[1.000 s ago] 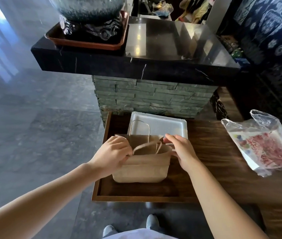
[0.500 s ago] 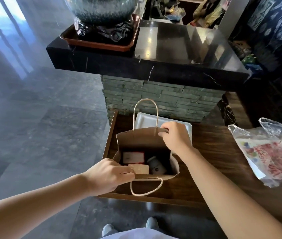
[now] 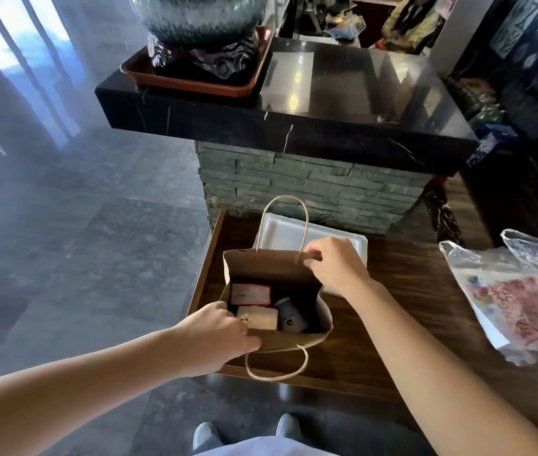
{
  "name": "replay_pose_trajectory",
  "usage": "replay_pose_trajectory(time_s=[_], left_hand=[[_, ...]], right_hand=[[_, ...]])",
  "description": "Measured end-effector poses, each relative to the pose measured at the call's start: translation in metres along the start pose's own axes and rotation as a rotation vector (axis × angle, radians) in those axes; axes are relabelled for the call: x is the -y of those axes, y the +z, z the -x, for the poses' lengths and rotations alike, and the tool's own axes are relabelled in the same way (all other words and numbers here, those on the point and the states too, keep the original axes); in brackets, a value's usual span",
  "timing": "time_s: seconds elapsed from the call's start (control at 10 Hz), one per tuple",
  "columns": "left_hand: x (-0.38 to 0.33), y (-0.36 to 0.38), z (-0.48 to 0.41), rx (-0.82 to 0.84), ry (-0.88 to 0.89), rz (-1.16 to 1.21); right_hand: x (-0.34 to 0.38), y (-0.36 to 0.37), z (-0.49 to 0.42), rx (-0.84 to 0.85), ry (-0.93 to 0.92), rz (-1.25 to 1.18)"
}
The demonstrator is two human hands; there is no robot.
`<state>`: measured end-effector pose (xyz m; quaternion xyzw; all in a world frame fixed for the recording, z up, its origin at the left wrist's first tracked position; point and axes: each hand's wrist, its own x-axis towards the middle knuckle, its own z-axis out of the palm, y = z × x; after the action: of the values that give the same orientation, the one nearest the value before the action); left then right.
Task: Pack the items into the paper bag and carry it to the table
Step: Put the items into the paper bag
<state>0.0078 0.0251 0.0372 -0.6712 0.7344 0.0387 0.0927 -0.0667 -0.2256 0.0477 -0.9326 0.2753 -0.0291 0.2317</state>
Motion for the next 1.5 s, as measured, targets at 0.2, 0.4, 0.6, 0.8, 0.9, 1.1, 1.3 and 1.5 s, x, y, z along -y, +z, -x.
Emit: replay_pose_trajectory(time_s=[0.2,0.4,0.6,0.8,0.9,1.1,1.3,1.5], left_hand=[[-0.004,-0.005,-0.019,0.092,-0.057,-0.039],[0.0,-0.012,-0.024,0.148,-0.117,0.14],[-0.008,-0.027,-0.029,0.429,-0.142,0.234],[-0.008,-0.045,-0.019,0.504,-0.126,0.137],[-0.007,-0.04,-0.013,0.501,-0.145,0.138],[0.003,-0.02,-0.011,0.457,-0.209,0.159],[0.005,-0.003,-0.004,0.358,-0.045,-0.05],[0.01,0.01,0.0,0.237,-0.027,-0.017]], right_hand=[[0.022,-0.033,0.028,-0.083,-0.095,0.063],[0.065,-0.034,0.056,0.169,-0.25,-0.101],[0.058,0.037,0.001,0.649,-0.067,0.238],[0.046,0.079,-0.023,0.642,-0.002,0.338],[0.037,0.094,-0.029,0.721,0.016,0.3],[0.028,0.119,-0.032,0.72,-0.033,0.224],[0.038,0.131,-0.037,0.75,-0.259,0.405],[0.032,0.137,-0.042,0.81,-0.432,0.497]])
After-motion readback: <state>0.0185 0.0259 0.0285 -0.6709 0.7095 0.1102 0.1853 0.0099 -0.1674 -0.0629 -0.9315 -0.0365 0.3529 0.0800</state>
